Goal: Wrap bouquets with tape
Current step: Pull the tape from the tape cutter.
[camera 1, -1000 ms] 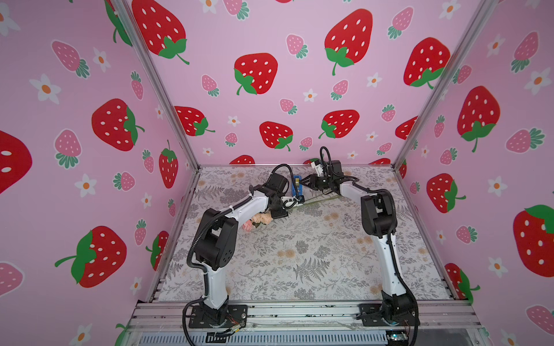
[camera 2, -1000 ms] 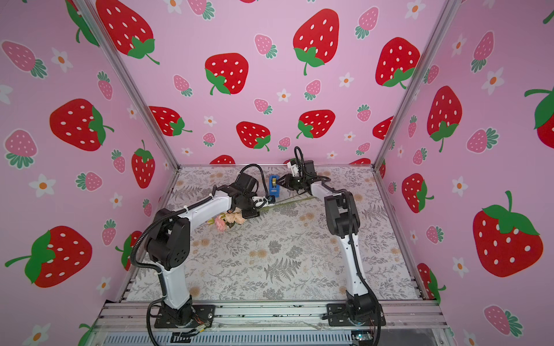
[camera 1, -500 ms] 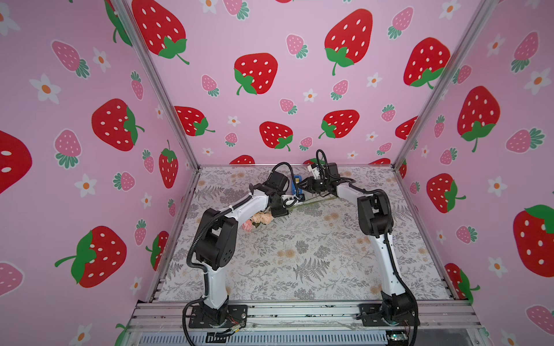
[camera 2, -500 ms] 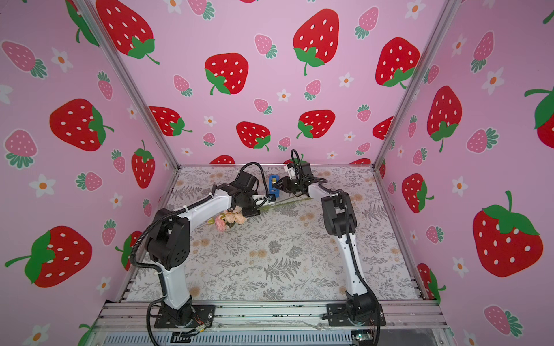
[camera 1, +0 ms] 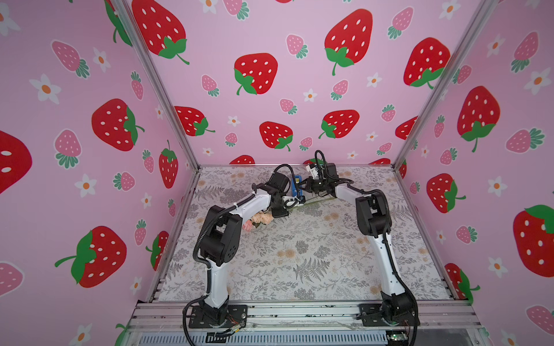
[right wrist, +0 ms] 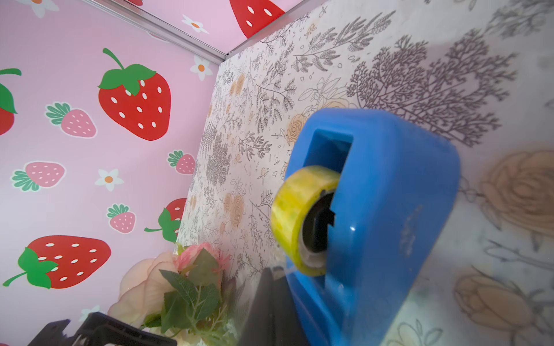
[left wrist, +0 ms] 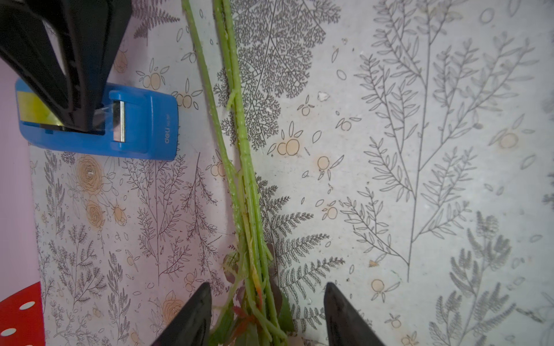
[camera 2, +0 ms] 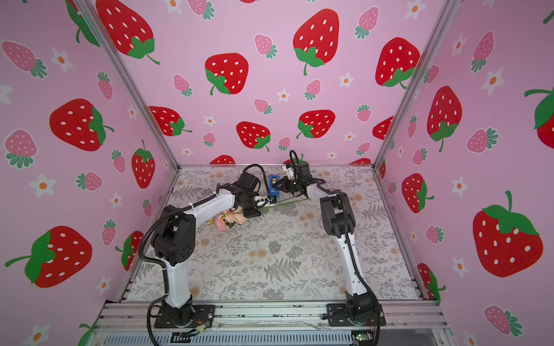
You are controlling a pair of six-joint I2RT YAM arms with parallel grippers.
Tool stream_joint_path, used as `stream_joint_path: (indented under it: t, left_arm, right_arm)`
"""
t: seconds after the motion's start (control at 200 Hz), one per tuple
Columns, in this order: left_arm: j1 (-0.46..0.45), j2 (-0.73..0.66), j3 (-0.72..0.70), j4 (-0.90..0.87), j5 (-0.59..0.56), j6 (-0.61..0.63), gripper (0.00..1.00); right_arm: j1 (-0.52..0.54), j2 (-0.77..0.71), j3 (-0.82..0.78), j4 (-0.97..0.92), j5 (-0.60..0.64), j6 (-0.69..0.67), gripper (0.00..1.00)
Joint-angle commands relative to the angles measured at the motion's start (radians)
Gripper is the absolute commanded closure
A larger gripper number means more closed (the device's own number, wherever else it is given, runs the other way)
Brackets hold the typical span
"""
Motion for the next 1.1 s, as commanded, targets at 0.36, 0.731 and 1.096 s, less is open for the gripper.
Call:
stream_joint_path:
  t: [0.36,0.731,1.096]
  left_arm:
    - [0.032,0.082,0.127,-0.095,0.106,0.144,0.41]
    - [0.055,0.097,0.211,-0.195,0.203,0.146,0.42]
    - [0.056,0.114,0.223,-0.195,0.208,0.159,0.42]
  right_arm:
    - [0.005,-0.101,-0.086,0.171,-0.067,0.104,1.00]
    - [0.007,-0.173,-0.226,0.268,-0.086,0.136,1.00]
    - [0.007,-0.210,-0.314,0.367,-0.098,0.192,1.00]
